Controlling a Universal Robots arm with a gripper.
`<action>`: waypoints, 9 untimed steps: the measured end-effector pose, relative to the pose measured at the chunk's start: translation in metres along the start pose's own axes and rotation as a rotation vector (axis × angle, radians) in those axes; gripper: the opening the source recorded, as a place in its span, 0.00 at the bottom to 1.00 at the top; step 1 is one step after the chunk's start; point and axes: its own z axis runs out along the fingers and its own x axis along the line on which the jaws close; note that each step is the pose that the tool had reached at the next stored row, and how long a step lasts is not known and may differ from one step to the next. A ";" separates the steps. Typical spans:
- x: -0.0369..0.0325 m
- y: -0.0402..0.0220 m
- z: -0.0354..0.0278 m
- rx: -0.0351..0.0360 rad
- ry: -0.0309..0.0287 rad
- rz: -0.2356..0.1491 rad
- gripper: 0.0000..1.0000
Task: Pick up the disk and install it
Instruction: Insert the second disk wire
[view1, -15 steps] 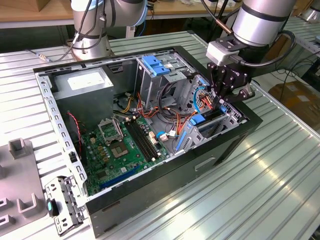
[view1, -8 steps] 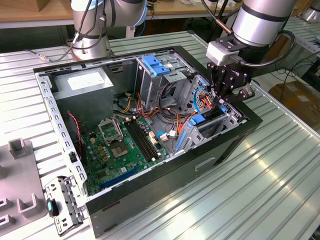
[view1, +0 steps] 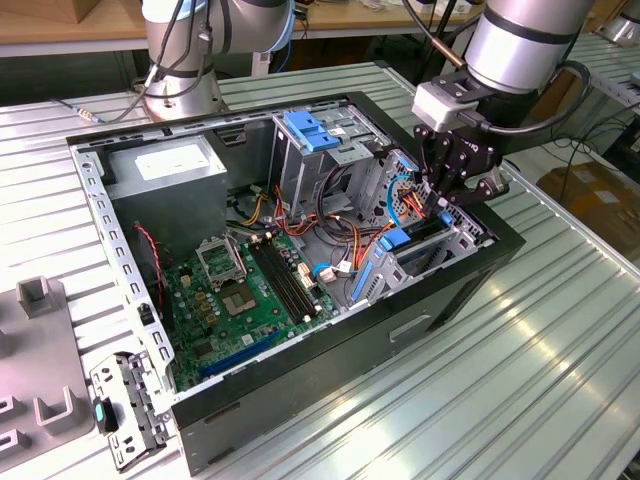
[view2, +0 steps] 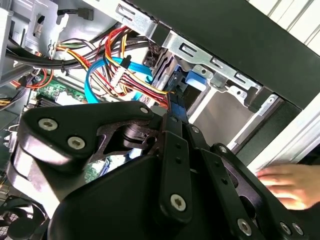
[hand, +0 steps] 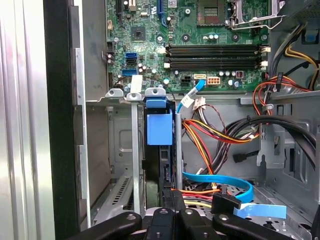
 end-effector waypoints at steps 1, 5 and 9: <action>0.0004 0.0005 0.0000 0.0000 -0.0001 0.000 0.11; 0.0013 0.0044 -0.0001 0.0000 -0.0002 0.000 0.11; 0.0014 0.0054 -0.0030 0.0000 -0.0019 0.000 0.11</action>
